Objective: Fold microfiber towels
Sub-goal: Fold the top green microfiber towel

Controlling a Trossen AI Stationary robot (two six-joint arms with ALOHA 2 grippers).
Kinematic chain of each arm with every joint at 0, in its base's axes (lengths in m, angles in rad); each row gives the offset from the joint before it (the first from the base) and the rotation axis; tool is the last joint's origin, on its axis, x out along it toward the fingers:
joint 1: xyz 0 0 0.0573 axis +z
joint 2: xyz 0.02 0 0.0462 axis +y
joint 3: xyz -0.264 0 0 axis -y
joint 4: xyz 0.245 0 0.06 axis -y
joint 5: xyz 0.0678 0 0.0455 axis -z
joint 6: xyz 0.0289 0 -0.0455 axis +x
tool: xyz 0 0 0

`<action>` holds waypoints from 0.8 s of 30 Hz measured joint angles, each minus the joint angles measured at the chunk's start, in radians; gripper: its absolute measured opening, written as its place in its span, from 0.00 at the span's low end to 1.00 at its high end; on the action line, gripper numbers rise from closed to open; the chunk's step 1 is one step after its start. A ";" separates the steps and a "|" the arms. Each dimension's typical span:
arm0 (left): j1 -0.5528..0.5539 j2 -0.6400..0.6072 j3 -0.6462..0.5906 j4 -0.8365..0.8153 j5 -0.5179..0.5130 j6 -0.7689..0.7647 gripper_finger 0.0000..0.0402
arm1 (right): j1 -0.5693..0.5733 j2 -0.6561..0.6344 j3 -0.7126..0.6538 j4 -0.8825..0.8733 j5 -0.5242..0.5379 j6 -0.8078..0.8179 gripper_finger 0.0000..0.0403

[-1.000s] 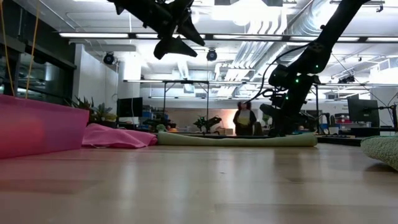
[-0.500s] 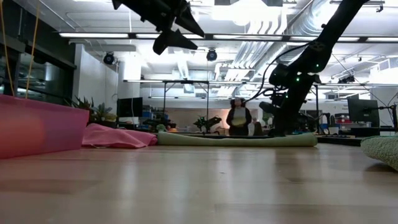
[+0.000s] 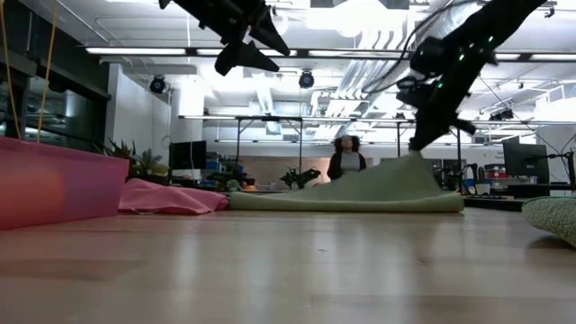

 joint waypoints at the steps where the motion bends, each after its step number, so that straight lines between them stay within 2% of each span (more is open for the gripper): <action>1: 0.000 0.000 0.000 -0.001 -0.001 0.005 0.49 | 0.013 -0.024 0.000 -0.042 0.007 0.000 0.00; 4: 0.000 0.000 0.000 -0.009 -0.002 0.010 0.49 | 0.048 -0.073 0.000 -0.164 0.101 0.007 0.00; 7: 0.000 0.000 0.000 -0.011 -0.010 0.010 0.49 | 0.063 -0.087 0.000 -0.203 0.190 0.023 0.00; 17: 0.000 0.000 0.000 -0.012 -0.034 0.009 0.49 | 0.059 0.021 0.000 -0.144 0.193 0.007 0.00; 19: 0.000 0.000 0.001 -0.025 -0.086 0.004 0.49 | 0.060 0.040 0.000 -0.144 0.188 -0.008 0.00; 22: 0.000 0.021 0.003 -0.062 -0.221 0.001 0.49 | 0.060 0.047 0.000 -0.126 0.187 -0.021 0.00; 24: 0.014 0.054 0.002 -0.085 -0.264 -0.008 0.49 | 0.060 0.045 0.000 -0.111 0.178 -0.026 0.00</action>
